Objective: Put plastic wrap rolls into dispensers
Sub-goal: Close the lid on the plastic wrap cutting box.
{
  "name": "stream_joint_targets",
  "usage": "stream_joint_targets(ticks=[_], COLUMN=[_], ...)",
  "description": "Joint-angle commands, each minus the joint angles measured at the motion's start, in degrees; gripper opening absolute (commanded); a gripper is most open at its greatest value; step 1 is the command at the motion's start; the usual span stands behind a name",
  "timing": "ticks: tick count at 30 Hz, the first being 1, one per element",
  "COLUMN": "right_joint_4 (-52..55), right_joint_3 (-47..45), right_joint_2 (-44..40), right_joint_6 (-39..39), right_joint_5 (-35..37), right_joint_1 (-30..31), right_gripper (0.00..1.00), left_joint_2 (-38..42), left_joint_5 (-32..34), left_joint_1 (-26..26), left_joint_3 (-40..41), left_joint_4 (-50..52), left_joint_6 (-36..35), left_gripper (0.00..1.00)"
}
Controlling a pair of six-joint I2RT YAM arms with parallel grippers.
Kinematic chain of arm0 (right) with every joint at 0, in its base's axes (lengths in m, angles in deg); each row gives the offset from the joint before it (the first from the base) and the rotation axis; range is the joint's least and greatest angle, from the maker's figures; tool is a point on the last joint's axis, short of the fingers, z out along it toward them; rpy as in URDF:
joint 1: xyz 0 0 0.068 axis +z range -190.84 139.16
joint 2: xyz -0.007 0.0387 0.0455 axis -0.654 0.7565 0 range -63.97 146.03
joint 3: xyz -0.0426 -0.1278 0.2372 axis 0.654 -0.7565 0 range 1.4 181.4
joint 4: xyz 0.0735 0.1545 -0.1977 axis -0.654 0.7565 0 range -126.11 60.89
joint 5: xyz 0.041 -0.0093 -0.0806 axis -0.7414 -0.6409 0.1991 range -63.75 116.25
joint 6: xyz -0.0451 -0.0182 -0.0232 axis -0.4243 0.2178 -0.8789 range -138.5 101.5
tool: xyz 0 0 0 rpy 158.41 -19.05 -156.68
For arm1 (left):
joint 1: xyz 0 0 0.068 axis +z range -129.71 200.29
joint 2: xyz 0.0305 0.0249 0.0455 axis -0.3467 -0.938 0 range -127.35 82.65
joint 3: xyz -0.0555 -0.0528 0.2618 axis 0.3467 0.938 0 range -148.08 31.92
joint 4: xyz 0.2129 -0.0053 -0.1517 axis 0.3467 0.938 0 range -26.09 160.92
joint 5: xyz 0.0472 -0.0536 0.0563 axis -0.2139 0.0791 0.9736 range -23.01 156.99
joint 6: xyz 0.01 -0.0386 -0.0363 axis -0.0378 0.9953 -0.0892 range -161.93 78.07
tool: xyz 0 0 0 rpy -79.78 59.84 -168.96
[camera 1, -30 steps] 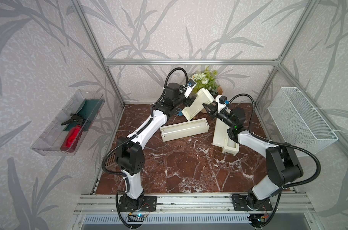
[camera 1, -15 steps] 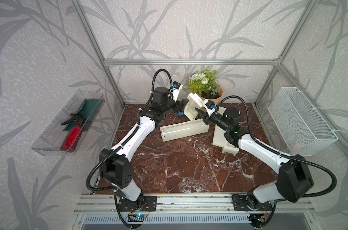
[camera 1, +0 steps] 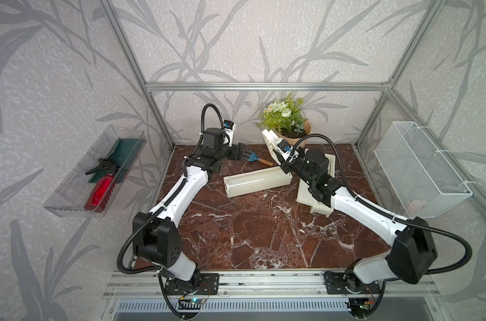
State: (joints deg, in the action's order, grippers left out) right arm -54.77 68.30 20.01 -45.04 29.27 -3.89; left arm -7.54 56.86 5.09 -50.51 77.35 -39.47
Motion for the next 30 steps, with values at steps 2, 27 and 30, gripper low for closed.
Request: stream_joint_targets(ticks=[2,27,30], right_joint_4=[6.76,7.96,8.68], right_joint_3=[5.86,10.49,11.20], right_joint_2=[0.79,13.49,15.54], right_joint_6=[-5.35,-9.58,-7.95], right_joint_5=[10.39,29.73,30.50], right_joint_1=[3.83,11.29,12.13], right_gripper=[0.17,0.16,0.16], left_joint_2=[-1.30,-7.00,-7.46], left_joint_5=[4.94,-2.81,-2.75], left_joint_1=[3.32,14.76,15.03], left_joint_3=[-4.46,-0.59,-0.12], left_joint_4=[8.80,15.89,16.45], left_joint_6=[4.08,12.42,12.82], left_gripper=[0.79,0.78,0.77])
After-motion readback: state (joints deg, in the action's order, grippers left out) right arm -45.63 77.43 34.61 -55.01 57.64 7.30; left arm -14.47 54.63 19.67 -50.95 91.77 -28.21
